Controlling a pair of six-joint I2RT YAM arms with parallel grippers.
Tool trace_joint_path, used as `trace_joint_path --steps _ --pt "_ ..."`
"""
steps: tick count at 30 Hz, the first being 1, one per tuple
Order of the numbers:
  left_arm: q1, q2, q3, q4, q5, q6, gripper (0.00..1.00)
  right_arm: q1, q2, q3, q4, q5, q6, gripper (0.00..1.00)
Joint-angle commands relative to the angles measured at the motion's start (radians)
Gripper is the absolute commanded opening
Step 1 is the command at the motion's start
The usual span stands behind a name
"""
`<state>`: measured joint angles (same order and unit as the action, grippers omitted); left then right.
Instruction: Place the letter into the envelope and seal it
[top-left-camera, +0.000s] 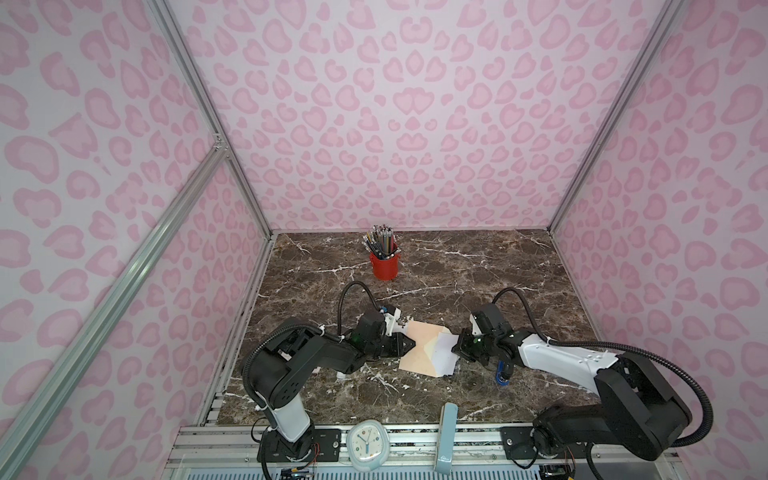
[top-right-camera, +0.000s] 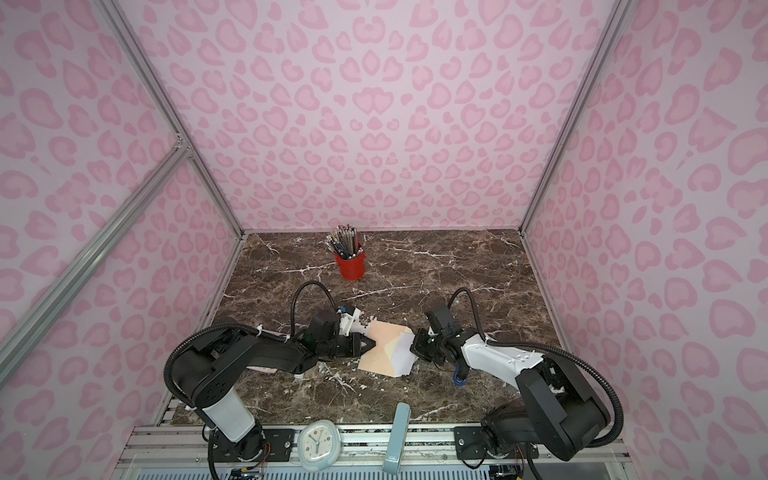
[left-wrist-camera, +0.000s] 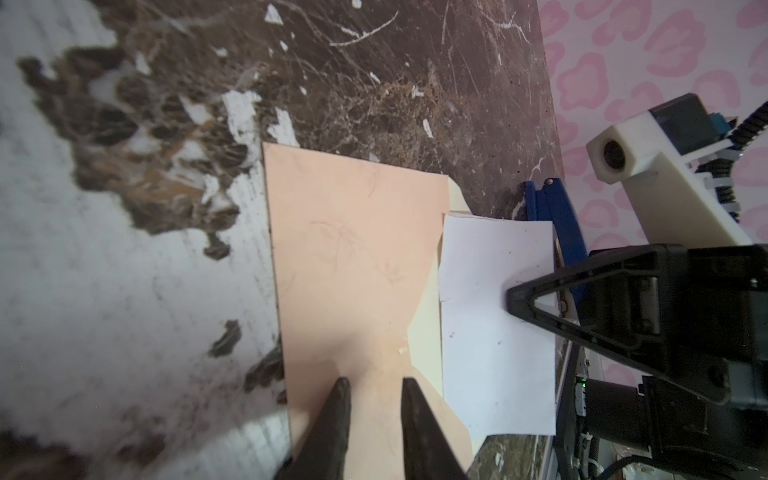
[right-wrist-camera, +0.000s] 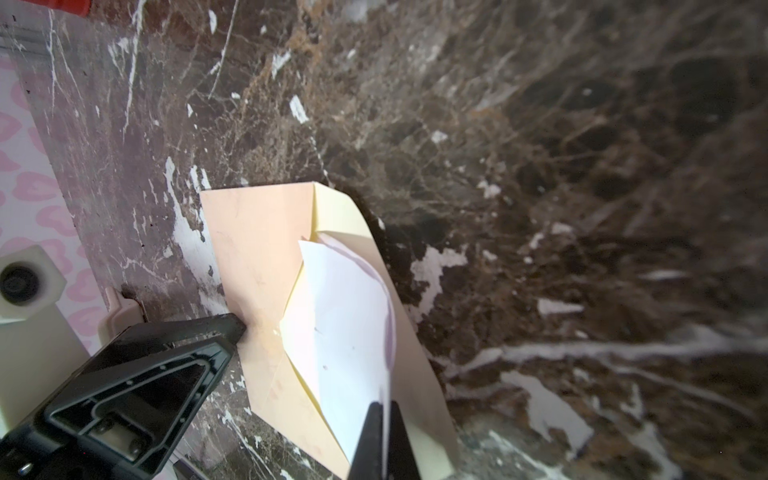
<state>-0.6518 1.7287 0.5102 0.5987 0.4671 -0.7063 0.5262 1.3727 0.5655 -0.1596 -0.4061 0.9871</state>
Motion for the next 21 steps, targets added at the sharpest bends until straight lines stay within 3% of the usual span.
trace_joint_path --steps 1,21 --pt "0.002 0.011 -0.012 -0.196 -0.067 0.01 0.26 0.001 0.009 0.002 -0.025 -0.006 -0.004 0.01" --pt "0.004 0.009 -0.018 -0.188 -0.06 0.016 0.27 -0.002 0.05 0.051 -0.083 -0.017 -0.013 0.0"
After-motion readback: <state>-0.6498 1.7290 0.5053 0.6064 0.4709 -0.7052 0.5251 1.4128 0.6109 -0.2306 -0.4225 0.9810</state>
